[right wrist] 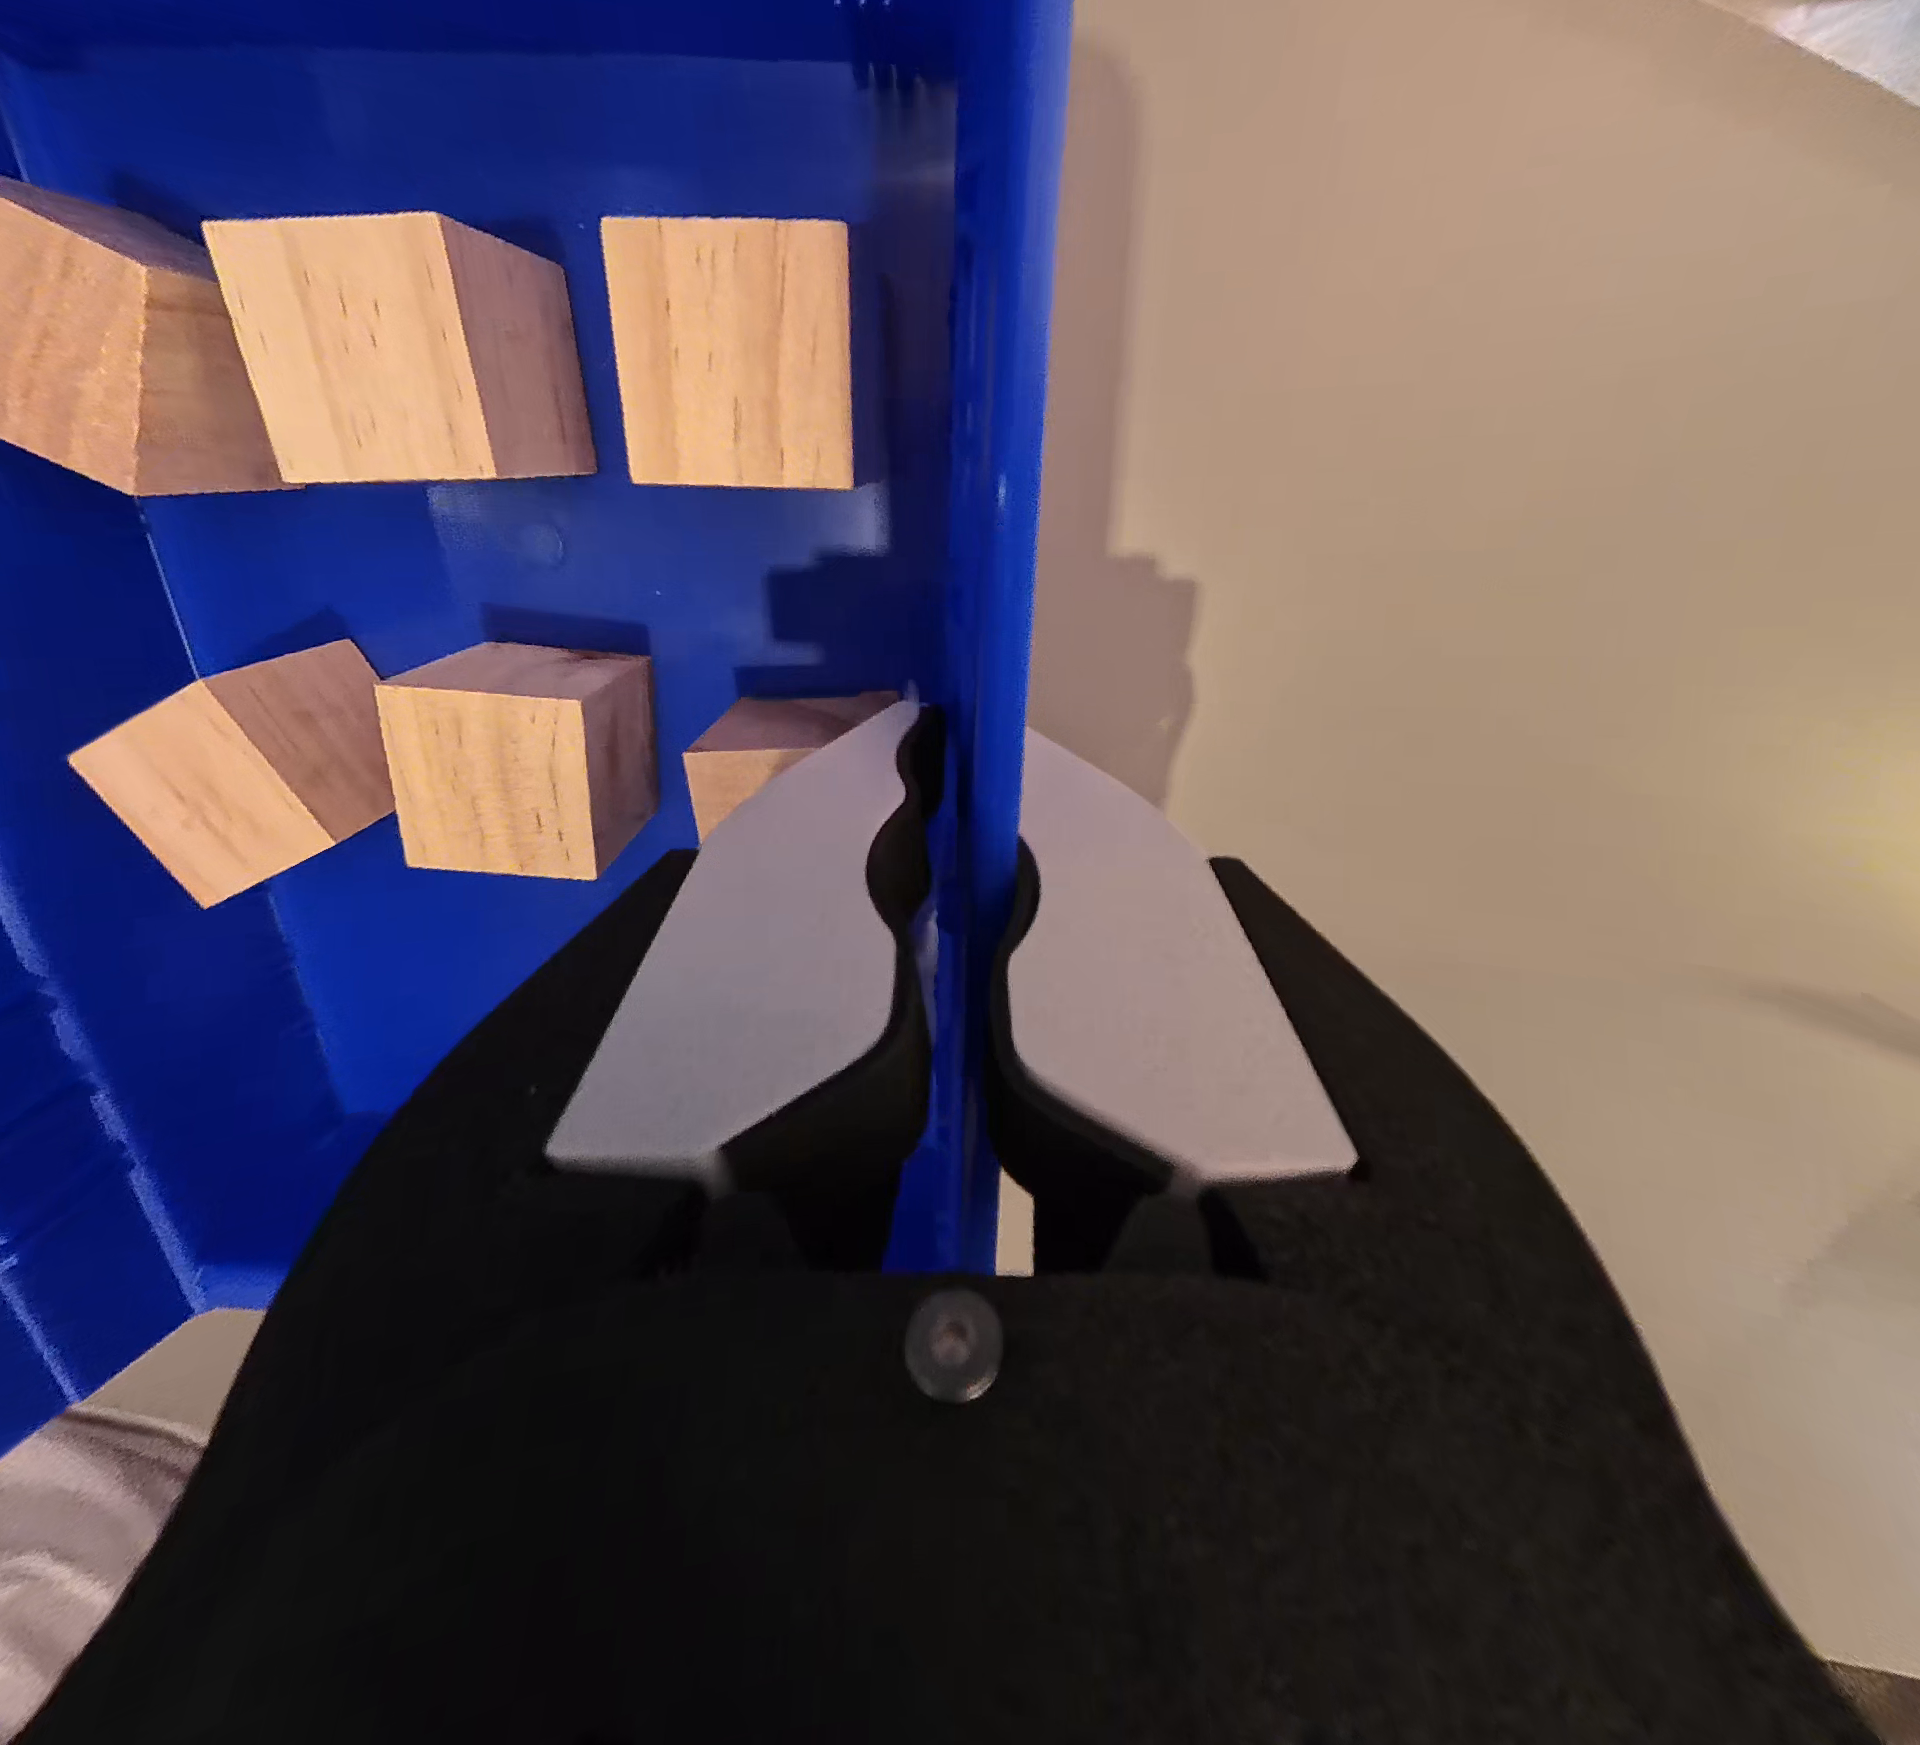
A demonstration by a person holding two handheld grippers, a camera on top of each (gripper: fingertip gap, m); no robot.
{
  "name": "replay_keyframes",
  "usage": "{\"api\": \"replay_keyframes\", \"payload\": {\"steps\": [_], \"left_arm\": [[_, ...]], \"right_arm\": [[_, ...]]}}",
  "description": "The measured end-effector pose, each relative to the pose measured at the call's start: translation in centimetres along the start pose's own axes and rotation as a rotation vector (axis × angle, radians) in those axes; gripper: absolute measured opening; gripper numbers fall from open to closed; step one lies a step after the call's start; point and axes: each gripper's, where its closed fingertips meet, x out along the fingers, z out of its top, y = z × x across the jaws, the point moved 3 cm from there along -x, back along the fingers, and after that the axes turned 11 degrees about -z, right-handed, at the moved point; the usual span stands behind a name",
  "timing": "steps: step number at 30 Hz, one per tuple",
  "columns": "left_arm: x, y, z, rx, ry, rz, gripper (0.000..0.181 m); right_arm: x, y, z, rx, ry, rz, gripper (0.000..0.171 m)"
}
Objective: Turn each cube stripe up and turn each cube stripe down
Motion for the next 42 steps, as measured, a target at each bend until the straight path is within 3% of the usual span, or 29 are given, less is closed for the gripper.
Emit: {"api": "replay_keyframes", "payload": {"steps": [8,15,22,26,30,34,42], "left_arm": [[1.6,-5.3,0.4,0.114,0.057,0.044,0.014],[2.5,-8.5,0.3,0.195,0.081,0.008,0.02],[2.7,-9.7,0.5,0.284,0.113,-0.004,0.028],[1.4,-9.2,0.8,0.304,0.075,0.091,0.04],[-0.7,-9.6,0.5,0.324,0.014,0.176,0.07],[-3.1,-10.5,1.0,0.363,-0.102,0.274,0.087],[-7.7,-11.2,2.6,0.399,-0.375,0.418,0.098]], "right_arm": [[-0.7,5.9,0.7,-0.17,0.006,0.094,0.007],[0.7,6.6,0.8,-0.26,0.027,0.072,0.01],[0.9,6.7,1.0,-0.197,0.06,0.109,0.006],[0.9,6.8,1.0,-0.16,0.062,0.106,0.006],[1.0,6.7,1.0,-0.151,0.062,0.127,0.006],[1.0,6.6,1.1,-0.216,0.103,0.148,0.006],[1.1,4.9,1.6,-0.22,0.137,0.179,0.006]]}}
